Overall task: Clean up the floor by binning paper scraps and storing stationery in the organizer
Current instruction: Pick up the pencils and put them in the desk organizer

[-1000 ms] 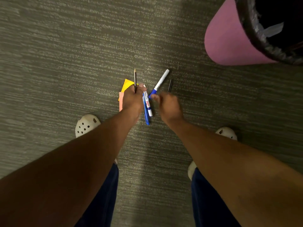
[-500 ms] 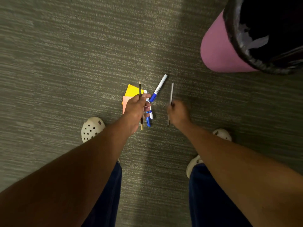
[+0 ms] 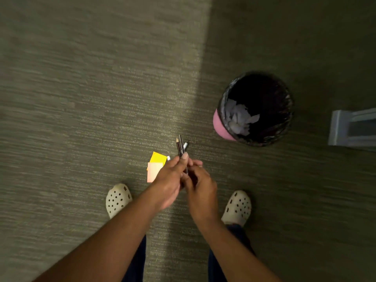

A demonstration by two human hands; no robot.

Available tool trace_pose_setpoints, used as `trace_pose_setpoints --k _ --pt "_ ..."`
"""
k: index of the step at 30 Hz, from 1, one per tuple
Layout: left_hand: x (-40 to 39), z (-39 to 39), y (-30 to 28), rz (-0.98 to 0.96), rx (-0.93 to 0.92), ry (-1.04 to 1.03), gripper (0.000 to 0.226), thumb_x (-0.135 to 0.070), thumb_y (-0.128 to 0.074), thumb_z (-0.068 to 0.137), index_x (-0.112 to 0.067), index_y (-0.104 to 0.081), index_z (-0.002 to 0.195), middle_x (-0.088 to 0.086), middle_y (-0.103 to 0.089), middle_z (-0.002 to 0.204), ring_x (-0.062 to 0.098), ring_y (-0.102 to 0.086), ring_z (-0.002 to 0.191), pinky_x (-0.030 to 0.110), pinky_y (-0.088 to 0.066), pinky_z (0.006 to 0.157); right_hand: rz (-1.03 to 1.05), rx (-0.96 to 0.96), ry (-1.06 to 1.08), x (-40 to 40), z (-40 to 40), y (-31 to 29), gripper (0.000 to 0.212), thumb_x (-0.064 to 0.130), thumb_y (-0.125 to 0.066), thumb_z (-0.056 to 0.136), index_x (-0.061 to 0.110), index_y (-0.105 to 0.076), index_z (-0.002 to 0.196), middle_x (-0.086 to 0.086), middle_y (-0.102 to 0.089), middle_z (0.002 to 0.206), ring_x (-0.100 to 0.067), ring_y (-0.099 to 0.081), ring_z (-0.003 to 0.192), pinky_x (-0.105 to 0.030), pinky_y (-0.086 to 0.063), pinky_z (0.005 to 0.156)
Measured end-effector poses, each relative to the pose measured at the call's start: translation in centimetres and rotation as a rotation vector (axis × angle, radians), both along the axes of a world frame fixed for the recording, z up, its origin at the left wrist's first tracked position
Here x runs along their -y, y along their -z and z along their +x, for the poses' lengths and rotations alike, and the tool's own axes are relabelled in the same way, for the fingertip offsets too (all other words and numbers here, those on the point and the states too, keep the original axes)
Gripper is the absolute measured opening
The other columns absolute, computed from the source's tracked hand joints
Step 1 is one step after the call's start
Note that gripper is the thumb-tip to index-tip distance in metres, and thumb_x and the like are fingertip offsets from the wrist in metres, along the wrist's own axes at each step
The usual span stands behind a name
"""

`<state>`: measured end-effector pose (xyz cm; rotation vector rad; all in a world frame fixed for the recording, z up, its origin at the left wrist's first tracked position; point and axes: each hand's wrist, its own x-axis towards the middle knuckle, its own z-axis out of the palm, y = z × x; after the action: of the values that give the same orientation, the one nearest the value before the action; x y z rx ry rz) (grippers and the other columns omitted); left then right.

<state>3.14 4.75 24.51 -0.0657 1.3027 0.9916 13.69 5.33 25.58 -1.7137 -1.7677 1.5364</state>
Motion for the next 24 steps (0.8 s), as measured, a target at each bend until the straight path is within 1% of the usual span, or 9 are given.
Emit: trace_pose_setpoints --k 3,8,11,13,15,17,19,21,24 --pt "-2.0 -0.2 -6.1 0.071 -0.039 0.04 0.032 -0.031 -0.045 0.108 -0.013 -0.056 0.084 0.015 -0.074 0.109 0.02 -0.07 0.085 0.027 -0.06 0.068 0.058 -0.012 0.021 -1.7 0.1 -5.8 0.029 0.005 -0.068 0.096 0.016 -0.073 0.122 0.006 -0.074 0.109 0.009 -0.068 0.091 -0.001 -0.047 0.075" --pt "-7.3 0.4 -15.8 0.202 -0.097 0.145 0.033 -0.03 -0.041 0.11 -0.014 -0.052 0.084 0.015 -0.069 0.107 0.025 -0.066 0.091 0.034 -0.055 0.077 0.128 -0.066 0.122 -6.5 0.6 -15.0 0.021 0.01 -0.068 0.097 0.013 -0.077 0.116 0.003 -0.078 0.104 -0.001 -0.071 0.088 -0.007 -0.047 0.072" --pt "-10.4 1.7 -21.3 0.285 -0.13 0.202 0.033 -0.028 -0.039 0.111 -0.014 -0.05 0.083 0.017 -0.066 0.105 0.026 -0.063 0.092 0.037 -0.052 0.079 0.21 -0.053 0.163 -9.2 1.8 -20.3 0.02 0.011 -0.069 0.095 0.011 -0.079 0.113 0.002 -0.079 0.107 0.001 -0.068 0.09 -0.002 -0.044 0.073" --pt "-11.9 3.1 -24.5 0.322 -0.159 0.25 0.034 -0.029 -0.04 0.111 -0.016 -0.052 0.082 0.018 -0.067 0.106 0.025 -0.063 0.089 0.038 -0.05 0.078 0.235 -0.061 0.208 -10.5 3.0 -23.4 0.023 0.011 -0.069 0.095 0.013 -0.078 0.116 0.001 -0.079 0.109 0.0 -0.069 0.094 -0.003 -0.045 0.075" --pt "-13.2 4.6 -27.4 0.372 -0.178 0.306 0.036 -0.031 -0.04 0.111 -0.017 -0.053 0.08 0.019 -0.067 0.109 0.029 -0.062 0.093 0.043 -0.048 0.085 0.248 -0.078 0.259 -11.4 4.6 -26.3 0.026 0.013 -0.068 0.096 0.014 -0.077 0.12 0.001 -0.079 0.112 -0.003 -0.071 0.1 -0.015 -0.054 0.086" --pt "-14.4 6.2 -30.5 0.414 -0.203 0.362 0.036 -0.034 -0.042 0.11 -0.019 -0.054 0.079 0.015 -0.07 0.108 0.028 -0.065 0.096 0.043 -0.049 0.086 0.242 -0.089 0.3 -12.4 6.3 -29.5 0.028 0.016 -0.066 0.099 0.015 -0.075 0.125 0.0 -0.078 0.116 -0.01 -0.073 0.107 -0.035 -0.059 0.097" --pt "-15.1 8.3 -33.8 0.442 -0.216 0.412 0.037 -0.036 -0.043 0.109 -0.021 -0.056 0.078 0.011 -0.074 0.105 0.021 -0.07 0.09 0.036 -0.057 0.077 0.259 -0.092 0.332 -12.8 8.6 -33.1 0.026 0.02 -0.063 0.101 0.017 -0.074 0.125 0.003 -0.078 0.113 -0.01 -0.074 0.105 -0.041 -0.061 0.095" --pt "-15.5 11.0 -37.0 0.489 -0.195 0.436 0.036 -0.035 -0.045 0.109 -0.021 -0.058 0.078 0.008 -0.074 0.095 0.016 -0.07 0.083 0.027 -0.059 0.069 0.315 -0.097 0.358 -12.9 11.2 -36.6 0.025 0.025 -0.061 0.102 0.022 -0.074 0.124 0.008 -0.078 0.109 -0.004 -0.073 0.101 -0.036 -0.062 0.092" --pt "-16.1 15.3 -41.5 0.567 -0.194 0.517 0.037 -0.032 -0.047 0.109 -0.022 -0.069 0.081 -0.003 -0.074 0.077 0.01 -0.07 0.074 0.025 -0.057 0.071 0.361 -0.114 0.419 -12.5 15.8 -41.4 0.026 0.03 -0.061 0.102 0.029 -0.074 0.124 0.013 -0.079 0.11 0.005 -0.072 0.101 -0.025 -0.061 0.092"
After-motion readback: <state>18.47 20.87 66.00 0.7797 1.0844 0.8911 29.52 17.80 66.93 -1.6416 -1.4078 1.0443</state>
